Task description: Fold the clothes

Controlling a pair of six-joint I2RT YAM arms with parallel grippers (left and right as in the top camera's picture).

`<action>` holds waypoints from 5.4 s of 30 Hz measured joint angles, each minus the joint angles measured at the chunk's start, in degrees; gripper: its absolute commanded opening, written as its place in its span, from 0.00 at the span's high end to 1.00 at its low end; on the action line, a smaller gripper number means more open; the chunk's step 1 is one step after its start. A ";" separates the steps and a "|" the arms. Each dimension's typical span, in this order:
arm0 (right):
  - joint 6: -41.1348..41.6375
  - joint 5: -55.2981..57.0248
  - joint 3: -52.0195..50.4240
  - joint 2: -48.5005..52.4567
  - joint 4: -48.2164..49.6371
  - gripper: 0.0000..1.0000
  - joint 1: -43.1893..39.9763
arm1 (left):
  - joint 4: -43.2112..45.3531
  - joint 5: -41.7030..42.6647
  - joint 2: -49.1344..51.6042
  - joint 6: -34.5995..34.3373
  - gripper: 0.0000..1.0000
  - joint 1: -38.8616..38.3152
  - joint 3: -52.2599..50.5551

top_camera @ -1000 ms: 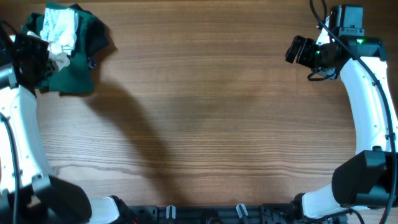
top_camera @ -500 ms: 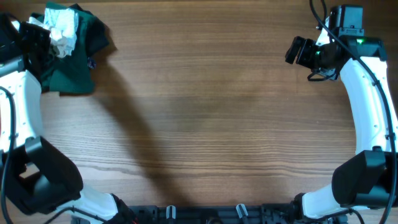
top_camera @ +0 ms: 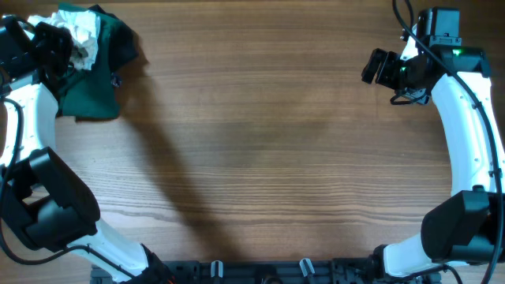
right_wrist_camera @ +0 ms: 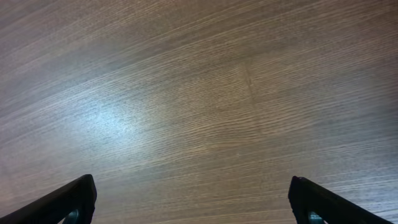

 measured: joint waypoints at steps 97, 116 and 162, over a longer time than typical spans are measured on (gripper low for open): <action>0.26 0.00 0.00 0.00 -2.54 0.00 0.00 | 14.36 -24.22 7.63 34.67 0.96 -4.92 0.55; 0.46 0.00 0.00 0.00 -4.26 0.00 0.00 | 22.99 -25.07 8.96 35.41 0.88 -4.92 0.63; 0.44 1.73 0.00 0.00 -1.66 0.00 0.00 | -57.02 -6.01 -50.05 20.72 0.00 -11.45 -5.53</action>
